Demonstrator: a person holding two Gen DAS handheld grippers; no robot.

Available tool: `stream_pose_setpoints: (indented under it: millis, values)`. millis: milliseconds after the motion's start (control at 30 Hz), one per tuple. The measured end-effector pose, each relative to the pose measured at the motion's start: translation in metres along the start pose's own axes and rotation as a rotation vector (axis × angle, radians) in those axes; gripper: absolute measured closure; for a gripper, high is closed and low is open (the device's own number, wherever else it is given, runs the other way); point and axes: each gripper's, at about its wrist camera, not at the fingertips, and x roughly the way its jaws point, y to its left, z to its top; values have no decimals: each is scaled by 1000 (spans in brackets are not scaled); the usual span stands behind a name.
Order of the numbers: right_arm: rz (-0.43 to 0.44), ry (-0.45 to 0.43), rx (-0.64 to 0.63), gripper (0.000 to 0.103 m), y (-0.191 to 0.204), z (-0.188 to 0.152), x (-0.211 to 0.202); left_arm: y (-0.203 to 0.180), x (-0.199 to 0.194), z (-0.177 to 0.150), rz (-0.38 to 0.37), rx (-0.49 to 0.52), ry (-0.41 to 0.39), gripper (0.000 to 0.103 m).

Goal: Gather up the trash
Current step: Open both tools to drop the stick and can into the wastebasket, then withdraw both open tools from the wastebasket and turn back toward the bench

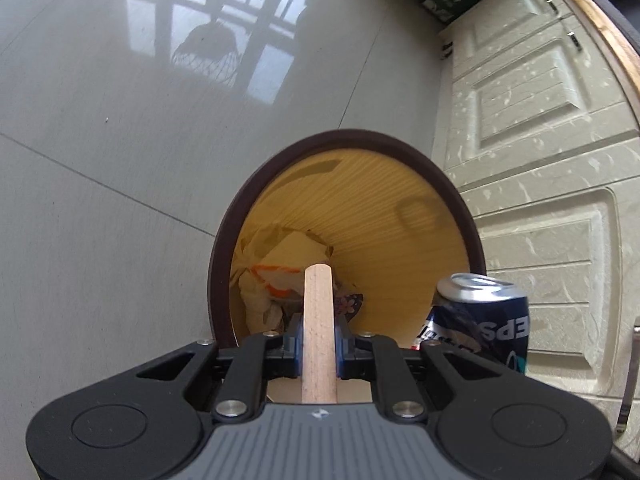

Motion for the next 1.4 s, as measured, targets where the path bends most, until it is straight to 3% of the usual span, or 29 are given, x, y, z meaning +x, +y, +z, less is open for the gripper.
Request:
stream_pose_setpoints:
  millis: [233,533,667,800,1067,1167,1333,1400]
  values:
    - [31,85,24,80,7,-3,24,7,10,3,31,-62,27,86]
    - [59,120,32,79,7,-1,37,2,9,7,67,0,19,85]
    - [31,139,40,77,4,-4,41,-2,7,5,92,70,19,78]
    - [-1,134,20,65,5,-7,40,-3,6,3,107,109,25,75]
    - [-27,115,0,63,5,-11,29,-3,-3,-2,110,169,21,72]
    - [-42,97,-5,61,3,-12,21,-5,-7,-5,114,206,22,64]
    - [-79,55,-21,52,2,-15,9,-8,-18,-10,108,252,3,62]
    - [-90,35,-32,47,1,-16,2,-7,-24,-13,98,257,-15,52]
